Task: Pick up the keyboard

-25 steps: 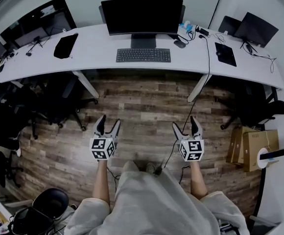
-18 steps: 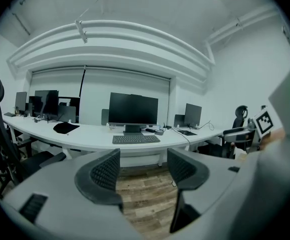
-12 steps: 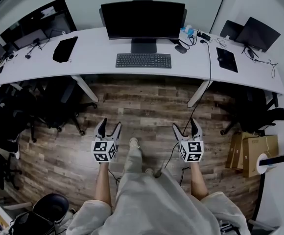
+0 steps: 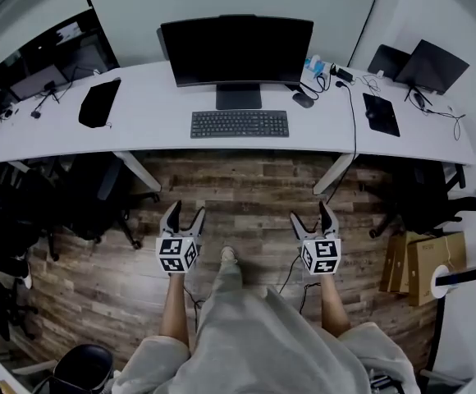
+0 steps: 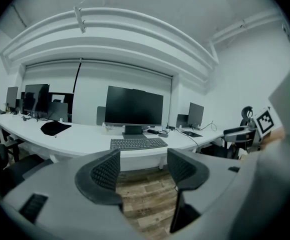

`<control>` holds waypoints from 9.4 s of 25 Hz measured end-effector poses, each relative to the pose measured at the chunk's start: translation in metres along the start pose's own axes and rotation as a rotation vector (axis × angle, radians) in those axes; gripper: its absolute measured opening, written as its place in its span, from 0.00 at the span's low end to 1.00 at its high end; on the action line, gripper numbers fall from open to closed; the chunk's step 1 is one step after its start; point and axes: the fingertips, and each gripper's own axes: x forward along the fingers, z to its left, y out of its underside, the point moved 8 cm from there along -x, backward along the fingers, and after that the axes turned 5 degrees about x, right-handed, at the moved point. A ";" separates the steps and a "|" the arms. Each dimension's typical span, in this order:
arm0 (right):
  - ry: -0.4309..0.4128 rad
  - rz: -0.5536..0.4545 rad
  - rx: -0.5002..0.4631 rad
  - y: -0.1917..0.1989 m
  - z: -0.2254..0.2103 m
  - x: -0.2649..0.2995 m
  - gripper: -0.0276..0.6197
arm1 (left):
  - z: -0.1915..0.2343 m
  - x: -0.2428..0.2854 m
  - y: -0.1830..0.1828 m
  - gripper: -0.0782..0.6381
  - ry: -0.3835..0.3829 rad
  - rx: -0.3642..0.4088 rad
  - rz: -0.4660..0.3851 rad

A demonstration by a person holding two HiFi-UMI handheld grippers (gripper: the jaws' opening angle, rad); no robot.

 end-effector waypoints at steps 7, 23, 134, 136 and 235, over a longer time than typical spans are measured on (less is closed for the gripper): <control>0.043 -0.007 0.000 -0.038 0.000 0.067 0.60 | 0.055 0.058 -0.033 0.51 0.027 0.013 -0.009; 0.131 0.008 -0.005 -0.082 0.012 0.180 0.60 | 0.144 0.176 -0.062 0.51 0.123 0.019 0.001; -0.030 0.412 0.244 -0.028 -0.146 0.491 0.69 | 0.213 0.497 0.004 0.59 0.082 -0.250 0.464; -0.036 0.437 0.262 -0.022 -0.146 0.495 0.70 | 0.213 0.497 0.004 0.59 0.079 -0.248 0.459; -0.023 -0.070 0.115 -0.246 -0.141 0.466 0.72 | 0.219 0.433 -0.223 0.59 0.041 -0.036 -0.108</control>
